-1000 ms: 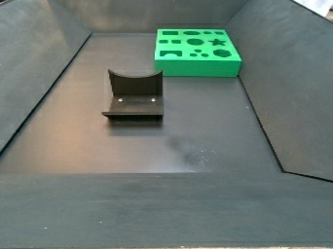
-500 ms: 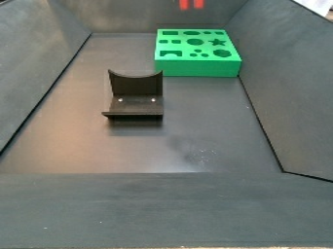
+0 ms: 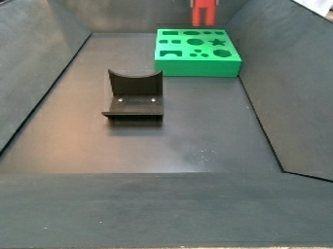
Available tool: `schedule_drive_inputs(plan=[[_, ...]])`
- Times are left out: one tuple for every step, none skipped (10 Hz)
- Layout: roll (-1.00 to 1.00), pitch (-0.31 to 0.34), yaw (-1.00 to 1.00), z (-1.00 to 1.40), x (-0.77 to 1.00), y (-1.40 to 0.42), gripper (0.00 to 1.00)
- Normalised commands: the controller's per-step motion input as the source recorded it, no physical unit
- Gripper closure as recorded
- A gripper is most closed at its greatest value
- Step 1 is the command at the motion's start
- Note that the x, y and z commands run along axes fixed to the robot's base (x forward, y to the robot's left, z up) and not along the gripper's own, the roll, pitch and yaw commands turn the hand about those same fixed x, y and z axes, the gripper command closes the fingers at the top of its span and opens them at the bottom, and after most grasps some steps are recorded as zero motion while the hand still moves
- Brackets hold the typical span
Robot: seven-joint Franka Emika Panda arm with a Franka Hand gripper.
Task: Pick up the square-circle object. Move up. Place the square-circle object on the fixture. Regrasp the square-circle object. Rotate the square-circle object. Move to above the board. Insert the square-circle object.
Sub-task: Insert the square-circle object.
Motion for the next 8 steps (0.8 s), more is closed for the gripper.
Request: schedule_drive_inputs(plan=[[0.0,-0.12,0.26,-0.11,-0.49,-0.21,1.0],[0.0,-0.049,0.27,-0.19,-0.32,-0.23,1.0],[0.0,0.0,0.22,-0.29,-0.19,-0.16,1.0],[-0.04,0.003,0.11,-0.41,0.0,-0.13,1.0],[-0.05,0.0,0.1,-0.43,-0.05,-0.19,1.0],[-0.07,-0.017,0.05,-0.3,-0.09,-0.22,1.0],[-0.11,-0.021,0.0,-0.18,-0.11,-0.11,1.0],[-0.04,-0.01,0.0,-0.11,-0.11,-0.11,1.0]])
